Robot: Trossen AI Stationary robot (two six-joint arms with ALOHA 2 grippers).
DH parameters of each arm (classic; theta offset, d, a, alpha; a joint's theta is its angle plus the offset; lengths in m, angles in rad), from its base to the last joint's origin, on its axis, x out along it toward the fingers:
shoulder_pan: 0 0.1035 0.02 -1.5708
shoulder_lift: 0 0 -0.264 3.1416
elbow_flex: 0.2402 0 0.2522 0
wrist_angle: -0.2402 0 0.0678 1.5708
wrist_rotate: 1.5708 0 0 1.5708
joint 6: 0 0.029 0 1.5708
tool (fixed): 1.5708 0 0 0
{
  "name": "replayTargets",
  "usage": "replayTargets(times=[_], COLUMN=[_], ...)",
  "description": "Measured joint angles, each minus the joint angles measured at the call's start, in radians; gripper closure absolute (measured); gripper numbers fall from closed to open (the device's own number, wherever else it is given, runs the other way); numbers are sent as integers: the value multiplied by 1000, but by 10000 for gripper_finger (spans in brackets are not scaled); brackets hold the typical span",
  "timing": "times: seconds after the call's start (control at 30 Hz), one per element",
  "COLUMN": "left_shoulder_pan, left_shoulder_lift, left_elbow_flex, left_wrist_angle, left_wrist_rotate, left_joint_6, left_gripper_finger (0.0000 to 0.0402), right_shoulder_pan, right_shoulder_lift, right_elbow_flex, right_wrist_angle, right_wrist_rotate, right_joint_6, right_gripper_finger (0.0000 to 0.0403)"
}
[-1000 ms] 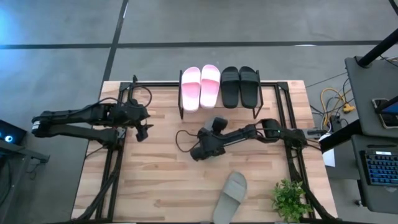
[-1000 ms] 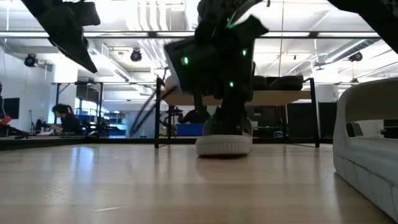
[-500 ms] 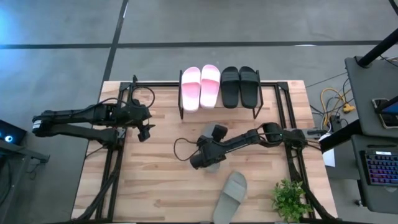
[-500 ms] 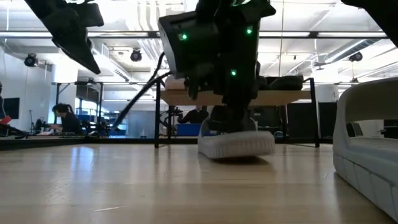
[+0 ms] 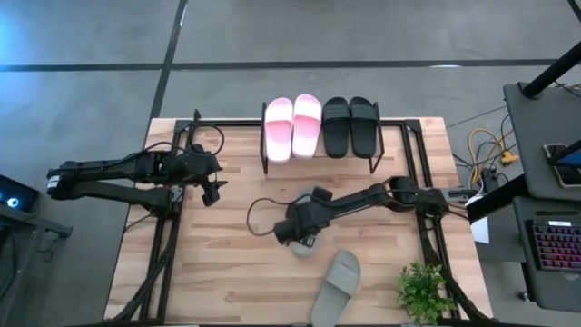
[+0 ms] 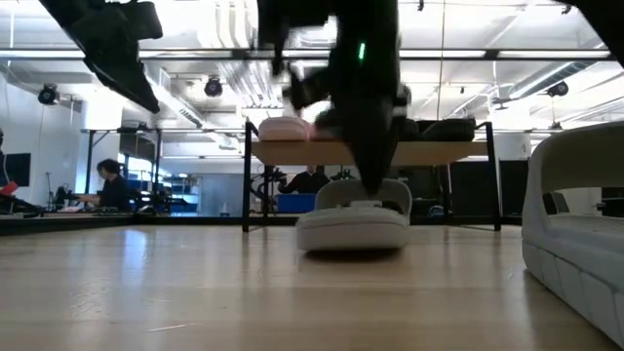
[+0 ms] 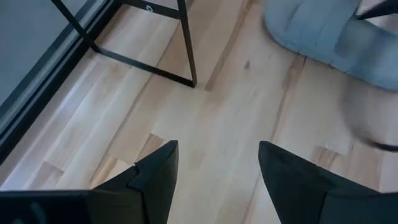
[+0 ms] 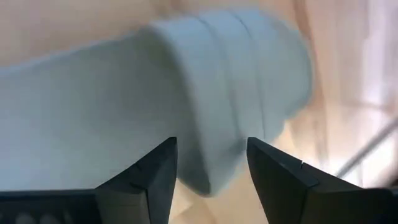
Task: Pick and place slides into the shelf
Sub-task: Move the left gray slide from the bottom of the table to the center of the table, then move the right gray slide from the bottom of the table to the center of the table
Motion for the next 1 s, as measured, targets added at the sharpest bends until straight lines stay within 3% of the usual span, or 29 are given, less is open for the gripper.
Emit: replayTargets(times=[0.1,0.2,0.27,0.4,0.5,0.67,0.8,1.0], left_shoulder_pan=[0,1,1,0,0,0,0,0], left_shoulder_lift=[4,10,13,12,8,2,0,4], left_elbow_flex=[0,0,0,0,0,0,0,-2], left_wrist_angle=[-1,4,3,-1,0,0,2,6], left_wrist_rotate=[0,-1,-3,-5,-7,-8,-8,-8], left_joint_6=[0,1,1,1,1,5,10,28], left_gripper_finger=[194,194,194,194,194,194,194,194], right_shoulder_pan=[21,46,44,60,140,295,401,477], right_shoulder_lift=[-40,-69,-71,-102,-173,-230,-229,-162], right_elbow_flex=[41,24,12,26,26,24,22,11], right_wrist_angle=[-12,-17,-36,-142,-100,2,100,190], right_wrist_rotate=[-36,122,119,-79,-230,-328,-357,-390], right_joint_6=[-26,-23,-16,92,138,347,524,626], right_gripper_finger=[218,218,218,218,218,232,270,372])
